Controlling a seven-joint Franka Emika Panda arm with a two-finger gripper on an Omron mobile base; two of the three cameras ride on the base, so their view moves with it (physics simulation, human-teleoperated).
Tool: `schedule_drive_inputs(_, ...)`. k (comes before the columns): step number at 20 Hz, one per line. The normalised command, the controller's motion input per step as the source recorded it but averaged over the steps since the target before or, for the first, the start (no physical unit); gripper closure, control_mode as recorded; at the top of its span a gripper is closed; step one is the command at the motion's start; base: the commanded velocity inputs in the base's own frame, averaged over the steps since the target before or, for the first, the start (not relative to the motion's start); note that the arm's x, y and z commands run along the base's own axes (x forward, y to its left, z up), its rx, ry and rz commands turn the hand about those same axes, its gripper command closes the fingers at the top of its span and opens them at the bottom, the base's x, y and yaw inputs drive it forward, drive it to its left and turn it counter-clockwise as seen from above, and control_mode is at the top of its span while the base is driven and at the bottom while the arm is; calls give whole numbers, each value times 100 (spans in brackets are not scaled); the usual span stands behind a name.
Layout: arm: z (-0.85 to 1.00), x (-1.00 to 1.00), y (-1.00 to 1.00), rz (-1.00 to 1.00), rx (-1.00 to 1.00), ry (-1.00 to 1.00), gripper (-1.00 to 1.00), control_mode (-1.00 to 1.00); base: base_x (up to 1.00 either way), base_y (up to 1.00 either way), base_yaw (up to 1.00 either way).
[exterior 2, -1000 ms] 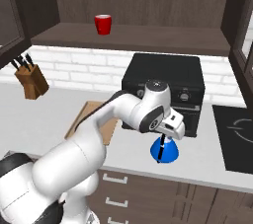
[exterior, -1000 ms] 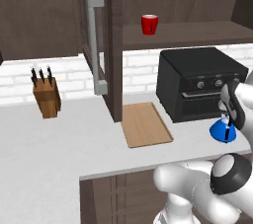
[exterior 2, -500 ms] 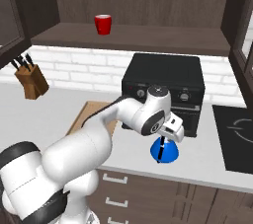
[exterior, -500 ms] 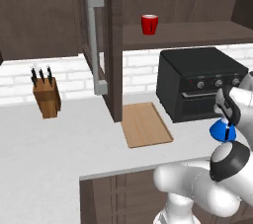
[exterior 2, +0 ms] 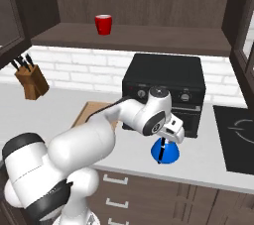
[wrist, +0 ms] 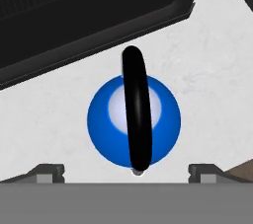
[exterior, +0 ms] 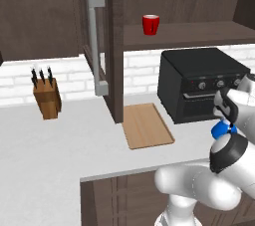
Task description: Pick the kettle from the counter and place it on the tray. Then pick the mug from the cabinet and place it on the tray. Then close the cabinet doors.
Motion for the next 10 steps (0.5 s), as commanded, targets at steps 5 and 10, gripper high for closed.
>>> schedule_drive_inputs(5,-15,7,-3,0,0,3,-100,-100,0,0,0)
schedule_drive_inputs(10,-14,5,-7,0,0,4,-100,-100,0,0,0)
